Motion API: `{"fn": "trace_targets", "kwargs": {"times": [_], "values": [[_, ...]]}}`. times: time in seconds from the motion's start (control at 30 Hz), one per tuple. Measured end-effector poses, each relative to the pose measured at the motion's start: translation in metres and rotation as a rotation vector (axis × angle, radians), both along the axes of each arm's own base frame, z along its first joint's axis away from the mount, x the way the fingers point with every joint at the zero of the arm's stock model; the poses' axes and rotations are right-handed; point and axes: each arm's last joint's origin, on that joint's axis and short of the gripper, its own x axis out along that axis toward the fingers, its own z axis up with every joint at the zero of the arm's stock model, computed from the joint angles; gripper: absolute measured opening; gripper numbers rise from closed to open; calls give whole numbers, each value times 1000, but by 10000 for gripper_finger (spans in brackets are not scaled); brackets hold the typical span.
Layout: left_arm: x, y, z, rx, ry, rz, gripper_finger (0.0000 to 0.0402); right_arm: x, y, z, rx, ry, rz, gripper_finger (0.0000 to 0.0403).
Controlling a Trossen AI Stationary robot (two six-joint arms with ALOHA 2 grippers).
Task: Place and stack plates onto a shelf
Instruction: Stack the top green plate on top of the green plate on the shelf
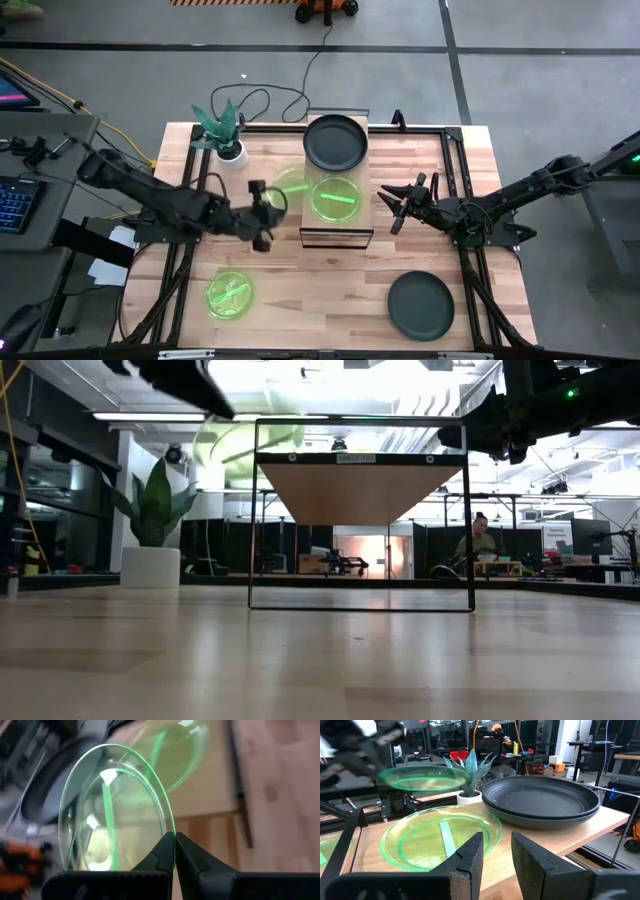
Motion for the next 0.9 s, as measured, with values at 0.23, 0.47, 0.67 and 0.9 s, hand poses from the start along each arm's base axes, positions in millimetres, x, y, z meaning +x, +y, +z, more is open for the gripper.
{"fn": "trace_targets", "kwargs": {"times": [0.23,0.47,0.67,0.9], "values": [[36,-42,4,140,92,-201,0,0,0,0,0,-1,0,89],[73,-57,3,309,178,-322,0,0,0,0,0,0,0,89],[90,-46,7,329,204,-351,0,0,0,-1,1,6,0,89],[99,-22,6,229,214,-380,0,0,0,-1,4,9,0,89]]}}
